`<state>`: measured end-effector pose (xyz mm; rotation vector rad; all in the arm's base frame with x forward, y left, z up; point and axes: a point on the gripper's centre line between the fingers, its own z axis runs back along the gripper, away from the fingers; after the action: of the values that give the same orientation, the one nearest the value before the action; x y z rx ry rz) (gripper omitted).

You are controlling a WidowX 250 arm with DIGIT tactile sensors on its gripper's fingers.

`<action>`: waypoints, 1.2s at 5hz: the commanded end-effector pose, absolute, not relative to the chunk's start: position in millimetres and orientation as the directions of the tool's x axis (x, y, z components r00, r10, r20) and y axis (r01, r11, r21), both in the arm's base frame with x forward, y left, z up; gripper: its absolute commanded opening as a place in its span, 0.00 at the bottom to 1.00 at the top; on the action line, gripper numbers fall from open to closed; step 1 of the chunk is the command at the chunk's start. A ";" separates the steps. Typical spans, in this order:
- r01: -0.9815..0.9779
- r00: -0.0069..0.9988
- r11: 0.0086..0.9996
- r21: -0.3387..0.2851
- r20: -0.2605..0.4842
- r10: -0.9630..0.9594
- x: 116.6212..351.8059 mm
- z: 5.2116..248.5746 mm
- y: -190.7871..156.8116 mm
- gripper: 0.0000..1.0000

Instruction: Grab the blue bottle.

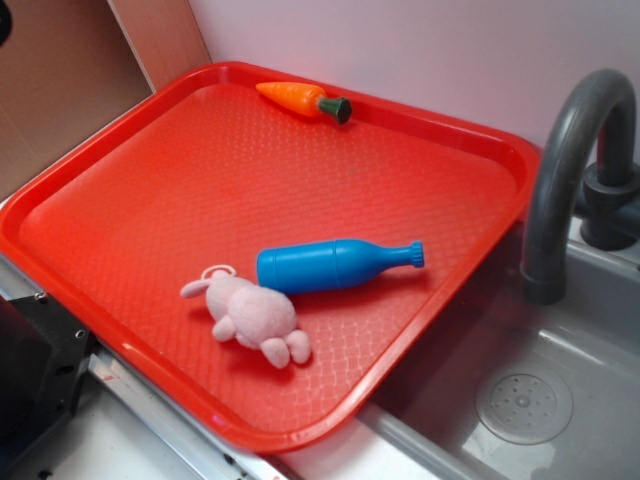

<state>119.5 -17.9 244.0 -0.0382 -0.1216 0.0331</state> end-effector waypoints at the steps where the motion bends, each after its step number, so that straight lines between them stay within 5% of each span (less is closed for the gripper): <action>1: -0.031 0.992 0.999 -0.040 0.121 0.035 119.5 244.0 -17.9 1.00; 3: 0.068 0.973 0.998 0.018 0.219 -0.071 160.5 216.6 -45.4 1.00; 5: 0.322 0.918 0.947 -0.004 0.248 -0.311 216.9 162.8 -107.4 1.00; 6: 0.453 0.879 0.880 -0.142 0.235 -0.415 228.1 142.4 -126.3 1.00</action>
<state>224.9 -119.6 124.6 -0.1817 -0.1392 -0.4614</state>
